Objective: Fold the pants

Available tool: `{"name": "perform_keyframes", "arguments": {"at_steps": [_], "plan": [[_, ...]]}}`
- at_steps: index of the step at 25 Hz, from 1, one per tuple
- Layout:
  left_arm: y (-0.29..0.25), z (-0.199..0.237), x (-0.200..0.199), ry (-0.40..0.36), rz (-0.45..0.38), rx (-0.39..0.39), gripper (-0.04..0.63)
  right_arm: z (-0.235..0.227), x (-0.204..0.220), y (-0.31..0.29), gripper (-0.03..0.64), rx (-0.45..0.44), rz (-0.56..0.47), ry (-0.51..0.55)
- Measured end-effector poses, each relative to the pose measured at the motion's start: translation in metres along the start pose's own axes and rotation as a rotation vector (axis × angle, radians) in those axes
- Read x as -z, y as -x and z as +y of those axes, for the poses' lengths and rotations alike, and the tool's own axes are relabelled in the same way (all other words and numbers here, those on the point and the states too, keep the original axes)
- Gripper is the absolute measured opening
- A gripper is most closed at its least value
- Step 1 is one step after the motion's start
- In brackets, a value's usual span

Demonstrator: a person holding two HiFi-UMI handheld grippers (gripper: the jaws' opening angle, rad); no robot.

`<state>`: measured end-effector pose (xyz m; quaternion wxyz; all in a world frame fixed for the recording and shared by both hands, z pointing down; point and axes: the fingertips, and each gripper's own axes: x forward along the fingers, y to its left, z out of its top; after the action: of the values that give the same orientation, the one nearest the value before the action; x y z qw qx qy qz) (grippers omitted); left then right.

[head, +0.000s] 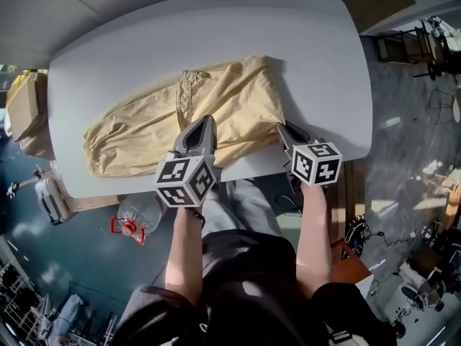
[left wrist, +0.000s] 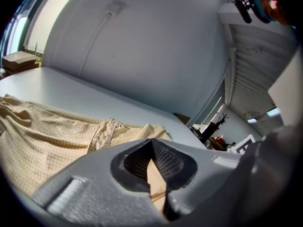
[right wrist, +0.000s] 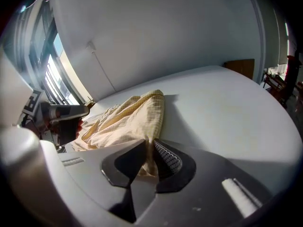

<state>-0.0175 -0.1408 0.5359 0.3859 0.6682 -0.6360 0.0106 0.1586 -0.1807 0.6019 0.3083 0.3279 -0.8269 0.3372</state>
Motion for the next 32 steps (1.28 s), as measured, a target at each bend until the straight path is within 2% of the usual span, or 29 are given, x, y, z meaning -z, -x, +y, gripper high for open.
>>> {"name": "perform_keyframes", "arguments": {"at_steps": [8,14,18,22,26,32], "plan": [[-0.052,-0.102,0.027,-0.088,0.095,0.196,0.005,-0.098,0.025,0.074,0.063,0.159,-0.039,-0.126],[-0.061,-0.137,0.039,-0.115,0.125,0.258,0.005,-0.127,0.045,0.11,0.062,0.231,-0.065,-0.19],[-0.052,-0.138,0.038,-0.116,0.115,0.254,0.005,-0.123,0.042,0.12,0.057,0.239,-0.073,-0.174],[-0.036,-0.131,0.025,-0.104,0.069,0.238,0.005,-0.111,0.019,0.134,0.055,0.235,-0.097,-0.118],[-0.004,-0.105,0.01,-0.087,0.036,0.21,0.005,-0.078,-0.002,0.149,0.055,0.242,-0.138,-0.077],[0.047,-0.055,-0.017,-0.046,-0.053,0.145,0.005,-0.02,-0.049,0.16,0.054,0.224,-0.226,0.04]]}}
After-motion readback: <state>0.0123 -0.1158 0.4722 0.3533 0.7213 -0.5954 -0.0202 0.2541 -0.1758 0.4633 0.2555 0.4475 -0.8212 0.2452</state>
